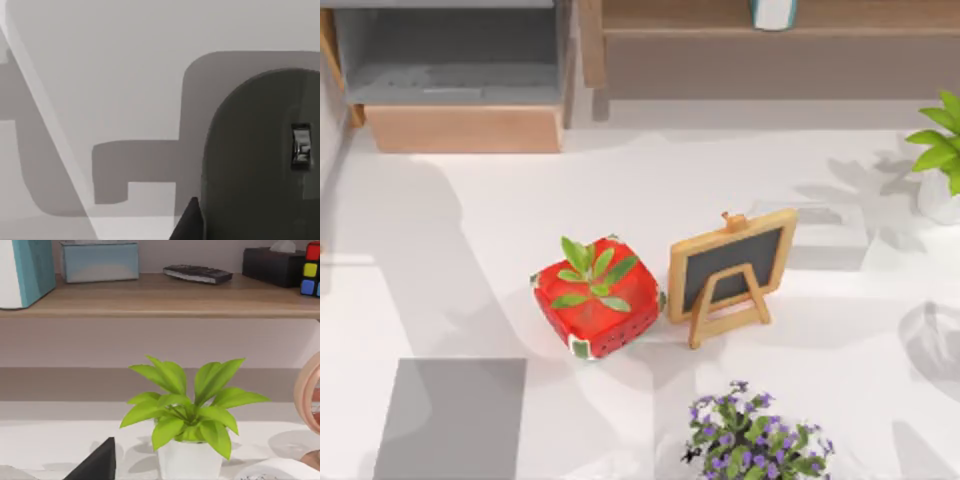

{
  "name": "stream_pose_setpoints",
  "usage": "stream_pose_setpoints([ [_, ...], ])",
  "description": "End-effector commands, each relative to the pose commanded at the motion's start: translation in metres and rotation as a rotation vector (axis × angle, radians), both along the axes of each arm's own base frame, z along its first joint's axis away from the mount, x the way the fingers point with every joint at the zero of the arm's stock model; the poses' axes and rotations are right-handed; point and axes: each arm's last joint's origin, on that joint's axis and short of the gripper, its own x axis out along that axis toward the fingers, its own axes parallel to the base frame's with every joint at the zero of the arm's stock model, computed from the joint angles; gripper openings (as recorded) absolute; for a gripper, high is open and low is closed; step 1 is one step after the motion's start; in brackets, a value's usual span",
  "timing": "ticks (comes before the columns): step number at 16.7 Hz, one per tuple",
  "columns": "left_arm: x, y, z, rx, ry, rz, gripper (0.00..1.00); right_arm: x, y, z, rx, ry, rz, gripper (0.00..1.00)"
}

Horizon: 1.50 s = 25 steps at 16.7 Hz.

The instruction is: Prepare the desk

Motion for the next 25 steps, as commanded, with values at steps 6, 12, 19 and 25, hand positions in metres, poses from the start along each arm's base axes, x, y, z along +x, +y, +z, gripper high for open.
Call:
stream_pose_setpoints([
  [6,0.000,0.000,0.000,0.000,0.000,0.000,0.00,0.000,0.000,0.000,0.000,0.000,0.000,1.00],
  [12,0.000,0.000,0.000,0.000,0.000,0.000,0.00,0.000,0.000,0.000,0.000,0.000,0.000,1.00],
  [19,-0.011,0.003,0.029,0.007,-0.022,0.063,0.00,0.000,0.000,0.000,0.000,0.000,0.000,1.00],
  [25,-0.033,-0.021,0.094,0.041,-0.141,0.199,0.00,0.000,0.000,0.000,0.000,0.000,0.000,1.00],
])
